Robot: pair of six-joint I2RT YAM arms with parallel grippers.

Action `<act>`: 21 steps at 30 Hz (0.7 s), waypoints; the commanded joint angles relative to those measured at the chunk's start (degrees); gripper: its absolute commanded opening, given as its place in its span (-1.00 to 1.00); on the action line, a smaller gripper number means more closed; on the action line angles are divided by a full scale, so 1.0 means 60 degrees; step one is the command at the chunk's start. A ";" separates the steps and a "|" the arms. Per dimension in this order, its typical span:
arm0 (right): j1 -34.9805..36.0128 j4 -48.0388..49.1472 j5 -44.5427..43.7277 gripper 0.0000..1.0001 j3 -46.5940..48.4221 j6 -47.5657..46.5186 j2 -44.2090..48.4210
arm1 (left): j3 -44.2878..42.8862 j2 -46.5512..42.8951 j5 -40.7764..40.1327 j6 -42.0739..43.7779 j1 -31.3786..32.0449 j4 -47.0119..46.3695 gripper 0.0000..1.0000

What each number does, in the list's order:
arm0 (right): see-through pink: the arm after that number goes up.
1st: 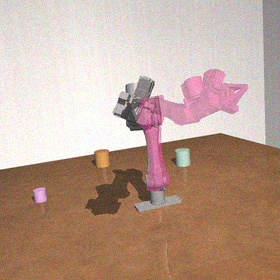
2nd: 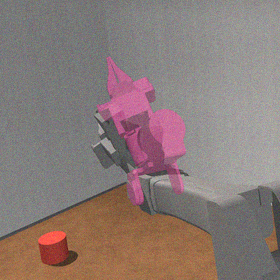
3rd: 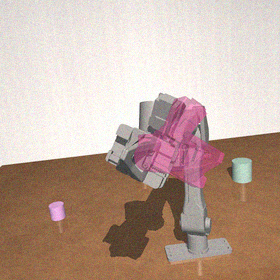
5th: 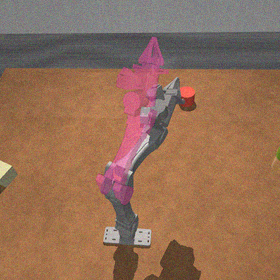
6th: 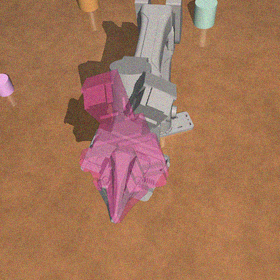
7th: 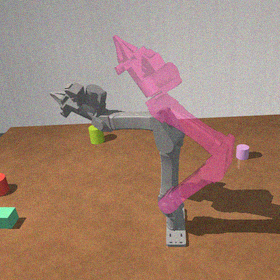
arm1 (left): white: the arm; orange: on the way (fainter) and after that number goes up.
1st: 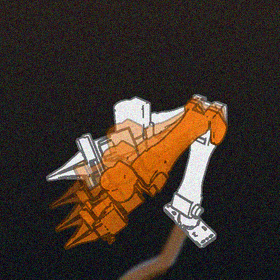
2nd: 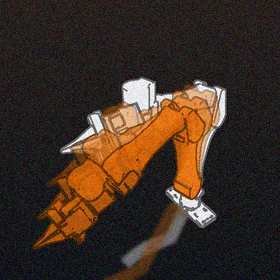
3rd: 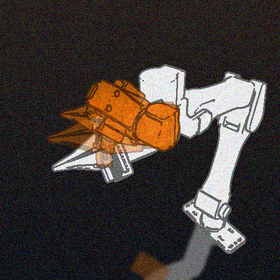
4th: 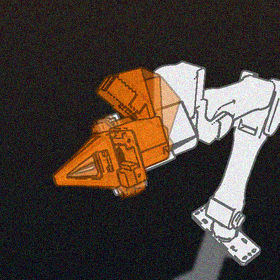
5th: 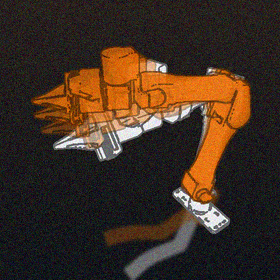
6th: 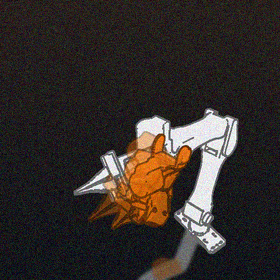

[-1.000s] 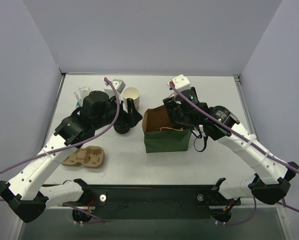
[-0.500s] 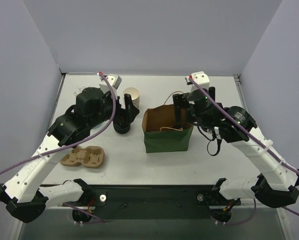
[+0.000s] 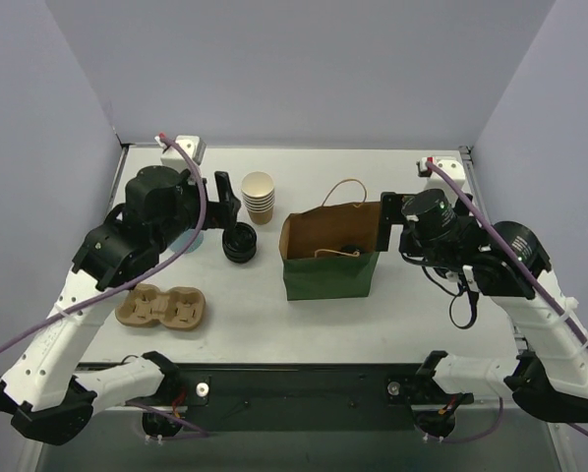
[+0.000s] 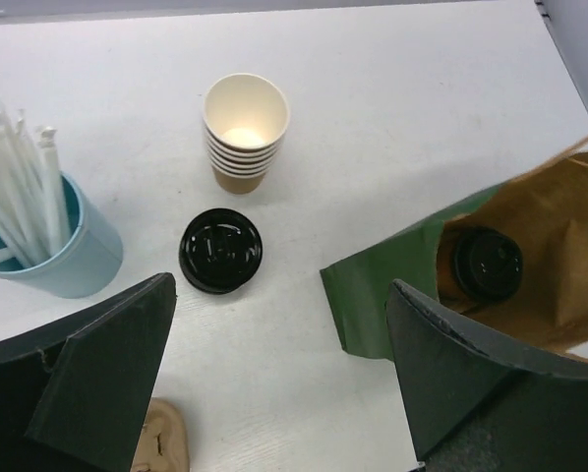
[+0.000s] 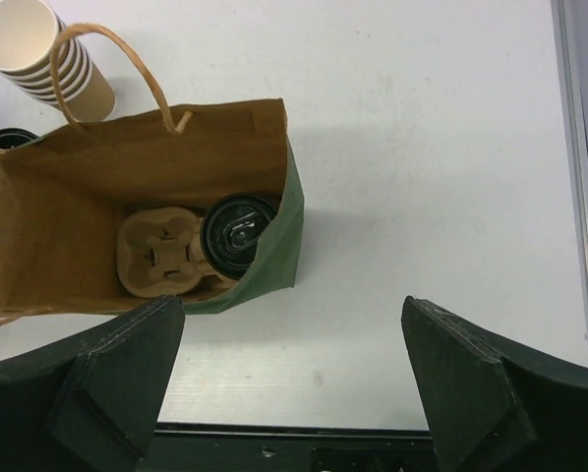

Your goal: Pack the takeout coffee

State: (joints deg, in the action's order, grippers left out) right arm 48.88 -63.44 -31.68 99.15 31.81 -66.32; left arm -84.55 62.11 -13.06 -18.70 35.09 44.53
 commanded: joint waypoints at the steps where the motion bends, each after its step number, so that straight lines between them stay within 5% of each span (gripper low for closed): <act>1: -0.0149 -0.1013 0.0196 1.00 -0.0498 0.0586 0.0550 | -0.1155 0.0663 -0.0431 -0.0282 -0.0881 0.1377 0.90; 10: -0.0193 -0.0911 0.0753 1.00 -0.1174 0.0221 0.1634 | -0.2285 0.1792 -0.1441 -0.0823 -0.2695 0.2304 0.82; 17: -0.0193 -0.0911 0.1164 1.00 -0.1906 0.0147 0.2147 | -0.1802 0.1924 -0.0300 -0.1015 -0.4937 0.1938 0.76; 21: -0.0208 -0.0882 0.1003 1.00 -0.1950 0.0088 0.2177 | -0.1685 0.2100 -0.0518 -0.1014 -0.5277 0.1836 0.74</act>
State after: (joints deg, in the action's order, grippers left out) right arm 48.01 -67.42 -25.65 88.20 33.26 -52.86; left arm -95.09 73.82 -17.06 -23.86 5.06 56.49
